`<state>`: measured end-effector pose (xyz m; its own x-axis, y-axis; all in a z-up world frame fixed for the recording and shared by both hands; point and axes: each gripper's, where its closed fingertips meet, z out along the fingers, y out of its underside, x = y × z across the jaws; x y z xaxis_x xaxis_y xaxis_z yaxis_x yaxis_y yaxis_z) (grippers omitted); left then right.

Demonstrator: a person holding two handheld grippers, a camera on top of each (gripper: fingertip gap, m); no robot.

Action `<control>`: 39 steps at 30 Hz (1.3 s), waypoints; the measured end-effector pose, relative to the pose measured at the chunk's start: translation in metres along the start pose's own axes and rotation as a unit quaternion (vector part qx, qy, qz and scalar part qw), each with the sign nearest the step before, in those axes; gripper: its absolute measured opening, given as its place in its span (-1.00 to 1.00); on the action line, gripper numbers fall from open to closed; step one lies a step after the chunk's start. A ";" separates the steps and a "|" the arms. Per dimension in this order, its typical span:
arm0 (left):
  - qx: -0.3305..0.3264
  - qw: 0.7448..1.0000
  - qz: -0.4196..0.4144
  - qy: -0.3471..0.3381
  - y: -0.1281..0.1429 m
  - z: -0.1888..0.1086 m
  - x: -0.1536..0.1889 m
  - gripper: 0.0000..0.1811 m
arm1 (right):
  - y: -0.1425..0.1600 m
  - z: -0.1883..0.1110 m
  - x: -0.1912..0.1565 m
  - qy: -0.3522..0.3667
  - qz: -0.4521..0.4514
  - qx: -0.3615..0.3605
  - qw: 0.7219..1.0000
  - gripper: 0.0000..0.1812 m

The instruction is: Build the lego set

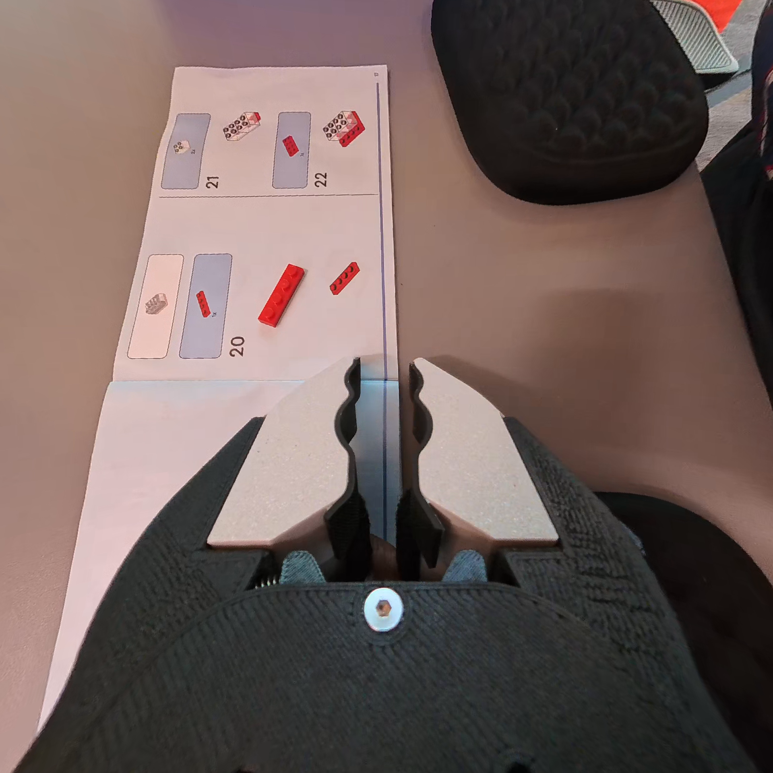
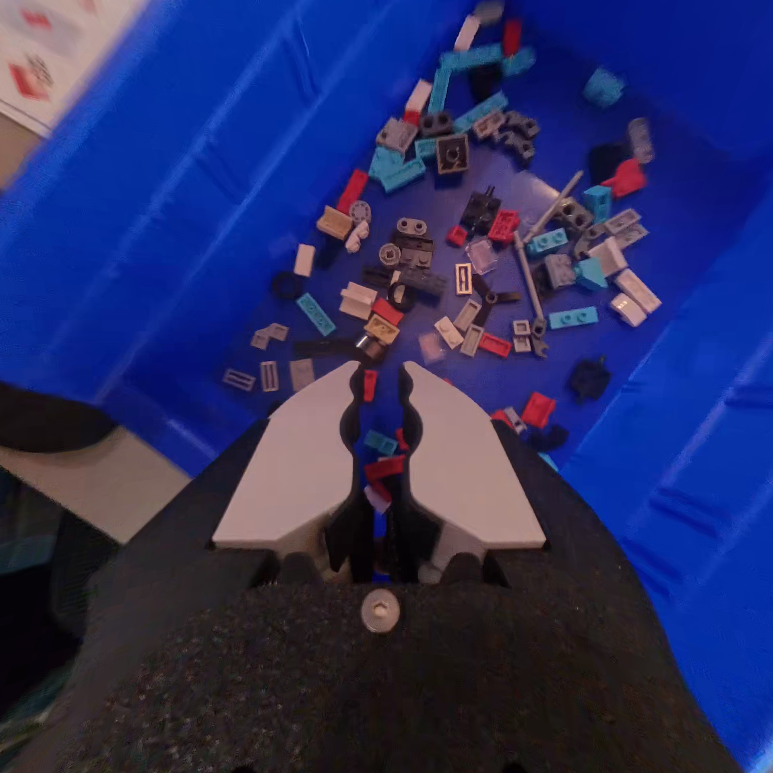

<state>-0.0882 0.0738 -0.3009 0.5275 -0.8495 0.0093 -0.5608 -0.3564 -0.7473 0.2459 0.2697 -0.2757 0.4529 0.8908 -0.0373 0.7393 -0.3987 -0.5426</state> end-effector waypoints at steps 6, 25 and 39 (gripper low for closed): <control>-0.002 1.000 0.014 -0.018 0.000 0.000 -0.001 -0.75 | 0.004 0.019 0.017 0.035 -0.016 -0.055 0.998 -0.80; -0.001 1.000 0.011 -0.015 0.000 -0.001 0.001 -0.75 | -0.007 0.017 0.014 0.057 -0.076 -0.051 0.994 -0.86; -0.001 1.000 0.007 -0.015 0.000 -0.001 0.000 -0.77 | -0.097 -0.108 -0.025 0.460 -0.481 0.200 0.719 -0.87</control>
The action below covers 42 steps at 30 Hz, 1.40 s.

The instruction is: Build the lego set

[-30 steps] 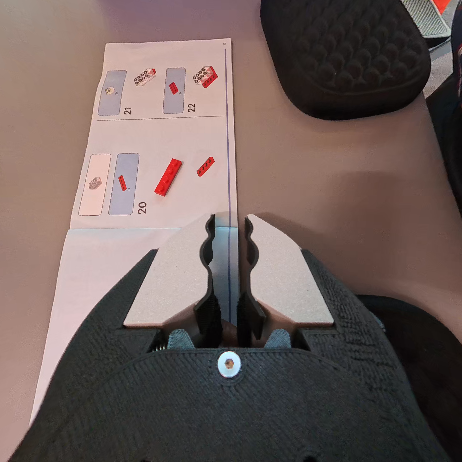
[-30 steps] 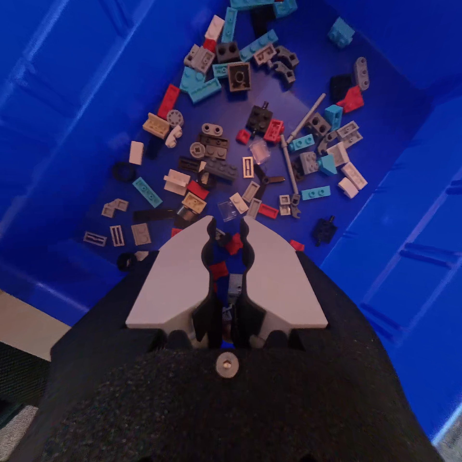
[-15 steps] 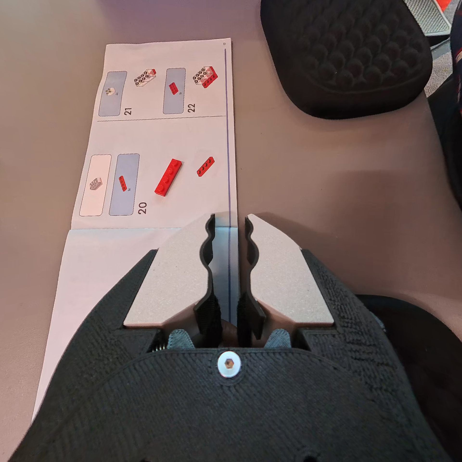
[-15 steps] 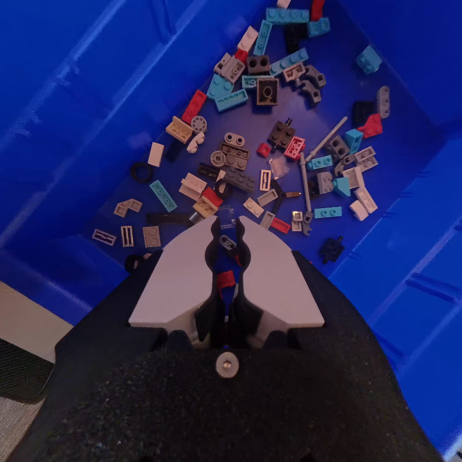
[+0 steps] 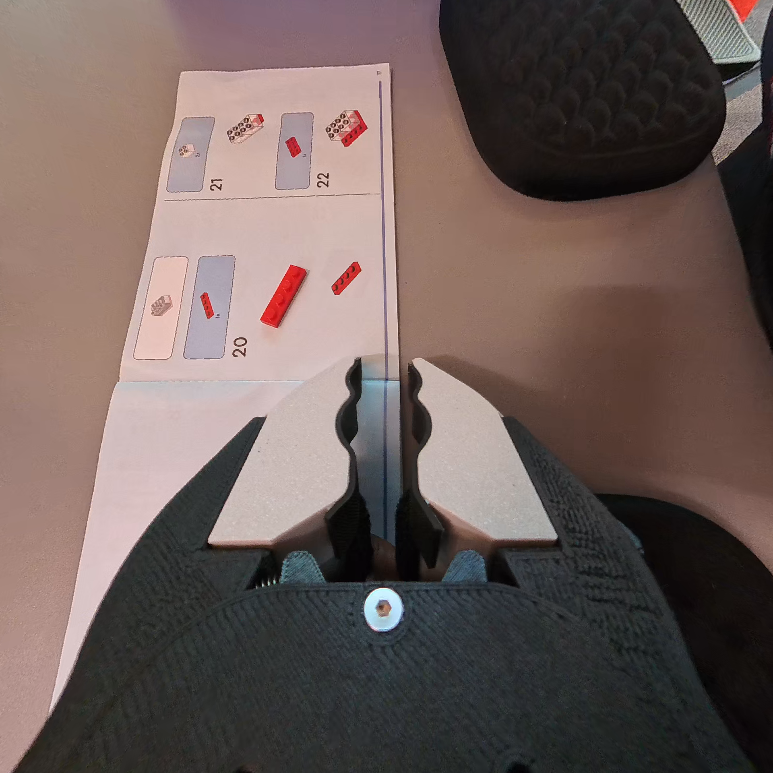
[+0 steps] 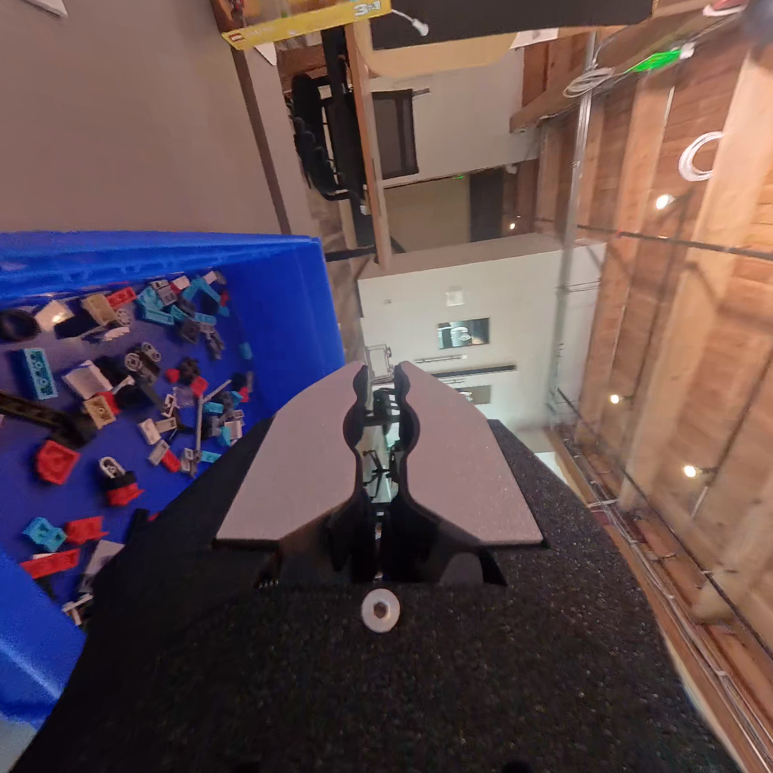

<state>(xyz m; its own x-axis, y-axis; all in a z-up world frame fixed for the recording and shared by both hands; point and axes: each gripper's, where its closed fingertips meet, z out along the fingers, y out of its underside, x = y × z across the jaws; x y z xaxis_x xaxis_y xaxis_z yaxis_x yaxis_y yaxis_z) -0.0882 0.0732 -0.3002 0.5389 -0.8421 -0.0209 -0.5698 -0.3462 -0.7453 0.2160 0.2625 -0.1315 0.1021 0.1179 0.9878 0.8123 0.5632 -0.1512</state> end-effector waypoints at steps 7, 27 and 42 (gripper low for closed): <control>-0.001 1.000 0.000 -0.008 0.000 0.000 -0.001 -0.79 | 0.034 -0.016 -0.017 -0.109 0.148 -0.022 0.983 -0.86; 0.001 1.000 -0.003 0.011 0.000 -0.001 0.003 -0.71 | 0.090 -0.026 -0.091 -0.256 0.413 -0.131 0.864 -0.87; 0.001 1.000 -0.003 0.010 0.000 -0.002 0.003 -0.71 | 0.078 -0.024 -0.076 -0.235 0.466 -0.086 0.849 -0.62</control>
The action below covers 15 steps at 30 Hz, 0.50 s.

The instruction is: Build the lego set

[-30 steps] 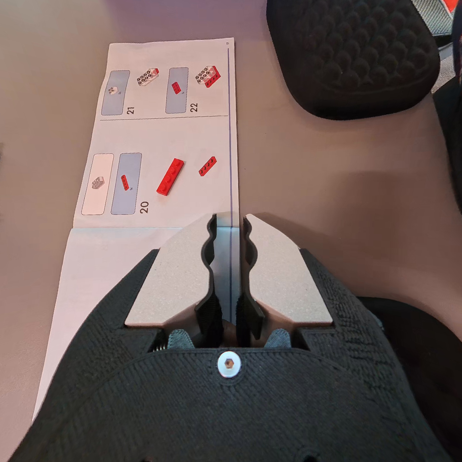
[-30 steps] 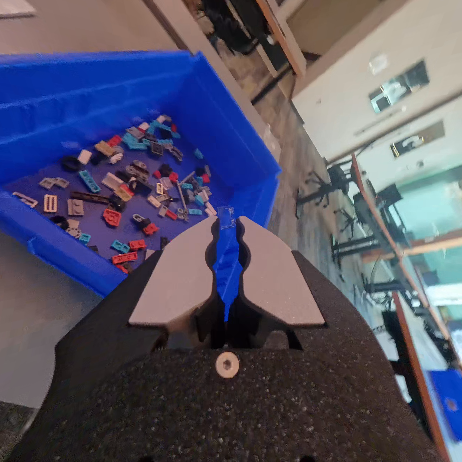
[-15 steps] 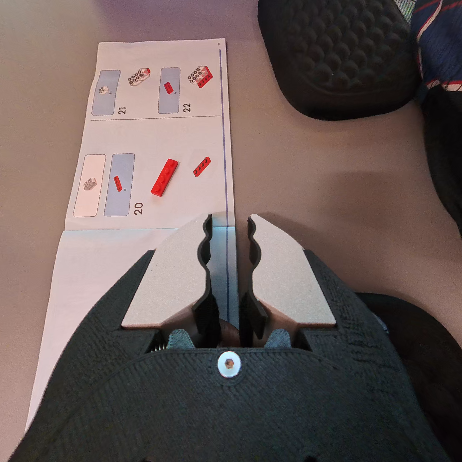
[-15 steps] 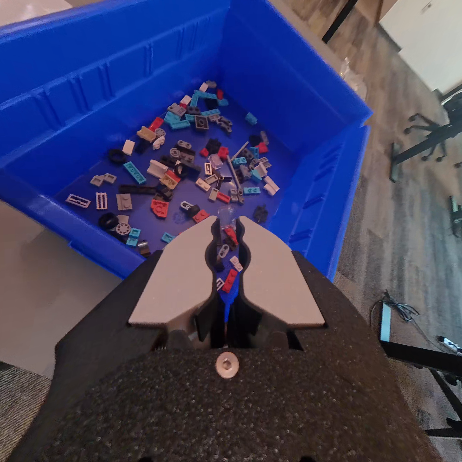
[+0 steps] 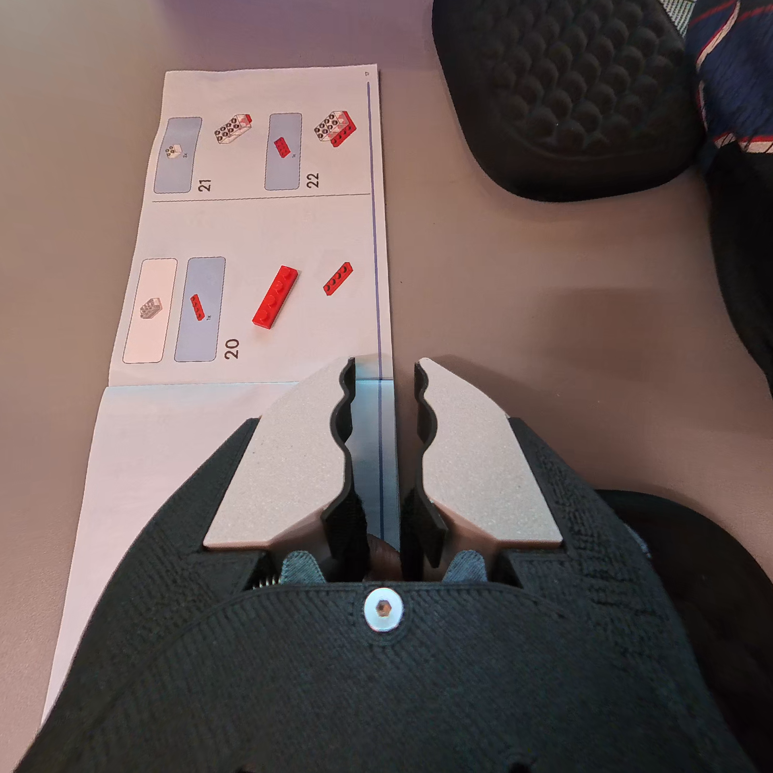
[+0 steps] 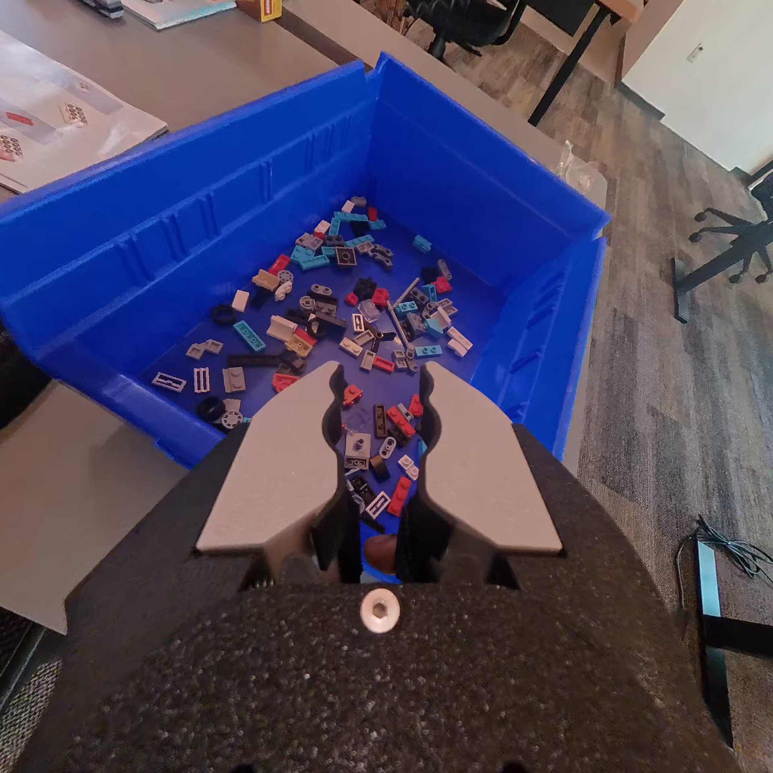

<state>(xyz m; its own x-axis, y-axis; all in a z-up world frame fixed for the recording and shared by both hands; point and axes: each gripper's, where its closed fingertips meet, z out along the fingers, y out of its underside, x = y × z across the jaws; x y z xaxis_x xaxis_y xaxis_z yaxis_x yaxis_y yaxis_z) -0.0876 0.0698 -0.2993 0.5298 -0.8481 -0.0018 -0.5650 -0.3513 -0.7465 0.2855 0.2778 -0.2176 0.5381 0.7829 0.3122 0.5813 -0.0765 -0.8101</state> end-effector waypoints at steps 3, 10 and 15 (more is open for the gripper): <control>0.000 1.000 -0.001 0.002 0.000 0.000 0.000 -0.70 | -0.010 -0.004 0.001 0.004 0.008 0.027 1.000 -0.63; 0.026 1.000 -0.010 -0.006 -0.016 -0.011 0.004 -0.34 | -0.029 -0.014 -0.009 -0.008 -0.005 0.047 0.999 -0.62; 0.090 0.991 -0.028 -0.098 -0.042 -0.048 0.019 -0.25 | -0.069 -0.013 -0.027 -0.027 -0.020 0.069 0.997 -0.62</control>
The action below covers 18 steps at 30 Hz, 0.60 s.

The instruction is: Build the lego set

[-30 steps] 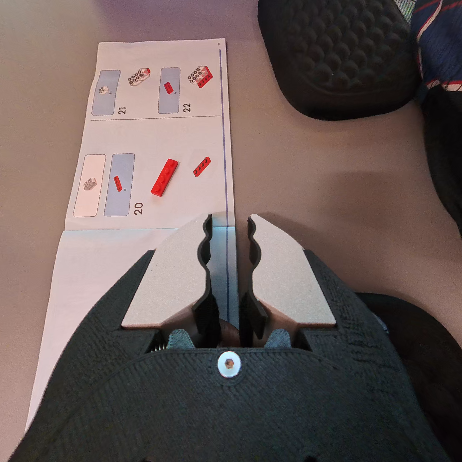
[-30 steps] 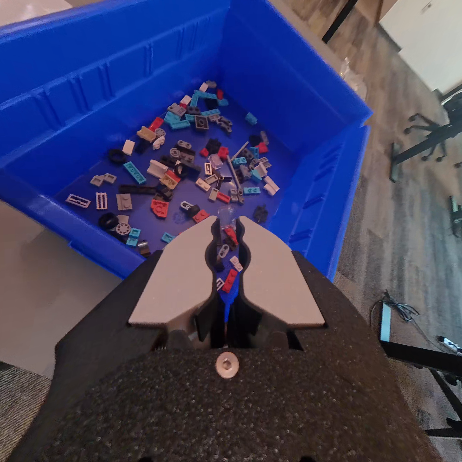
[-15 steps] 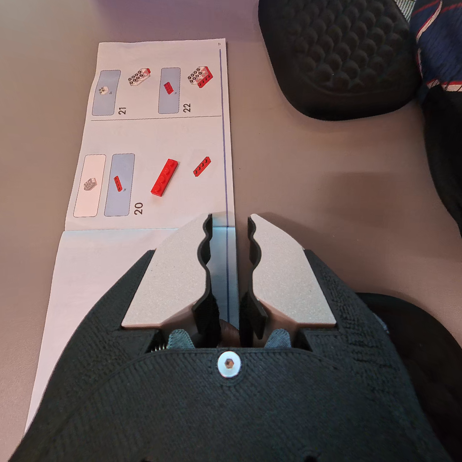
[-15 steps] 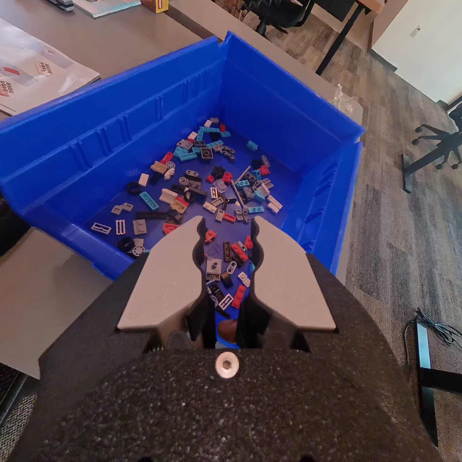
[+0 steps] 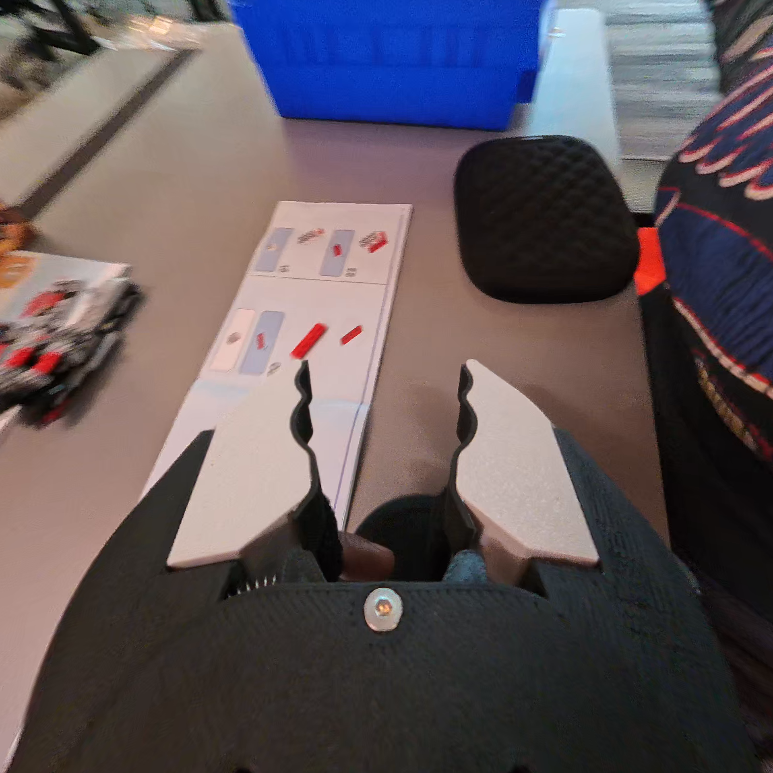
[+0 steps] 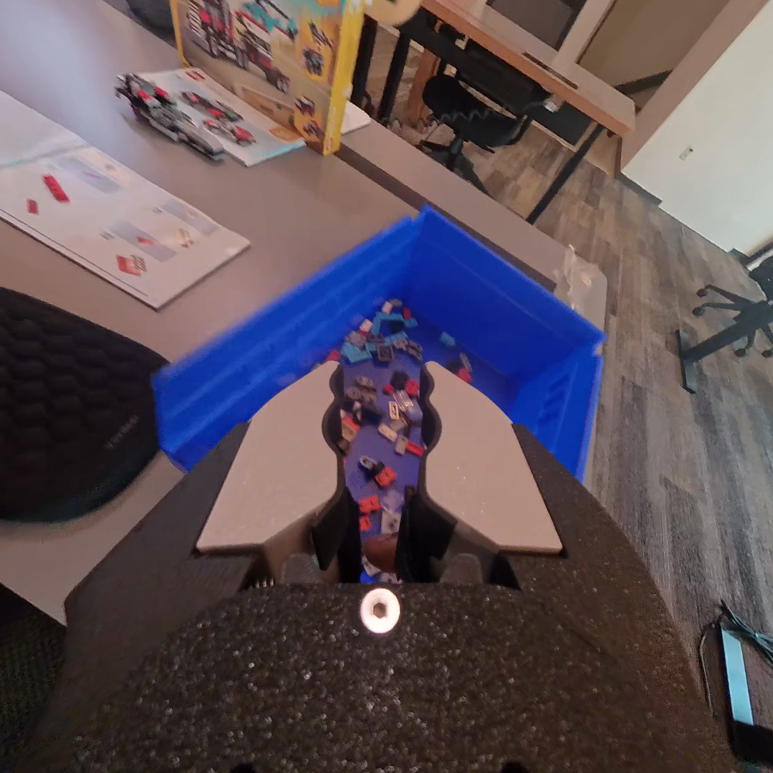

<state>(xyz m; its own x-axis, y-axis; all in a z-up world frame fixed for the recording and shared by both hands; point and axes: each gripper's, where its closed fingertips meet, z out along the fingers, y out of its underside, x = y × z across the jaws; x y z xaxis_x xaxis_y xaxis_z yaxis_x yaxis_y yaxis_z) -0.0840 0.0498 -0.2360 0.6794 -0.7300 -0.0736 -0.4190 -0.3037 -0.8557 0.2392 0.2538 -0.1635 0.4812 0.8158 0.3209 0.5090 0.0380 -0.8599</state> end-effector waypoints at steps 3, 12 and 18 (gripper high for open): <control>0.007 0.990 0.004 -0.142 0.014 -0.040 -0.012 -0.26 | -0.035 0.011 -0.024 -0.017 -0.020 0.008 1.000 -0.62; -0.010 0.835 -0.108 -0.539 0.118 -0.209 -0.086 -0.38 | -0.113 0.043 -0.124 -0.099 -0.062 0.035 0.993 -0.63; 0.007 0.877 -0.180 -0.445 0.129 -0.184 -0.087 -0.59 | -0.149 0.053 -0.147 -0.115 -0.115 0.027 0.986 -0.63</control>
<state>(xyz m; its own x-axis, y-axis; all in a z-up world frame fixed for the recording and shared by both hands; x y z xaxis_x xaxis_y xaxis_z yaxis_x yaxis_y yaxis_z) -0.3083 -0.0384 -0.2453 0.9698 0.1814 -0.1632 -0.0775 -0.4052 -0.9110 0.0547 0.1587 -0.1034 0.1803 0.8908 0.4172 0.5442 0.2630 -0.7967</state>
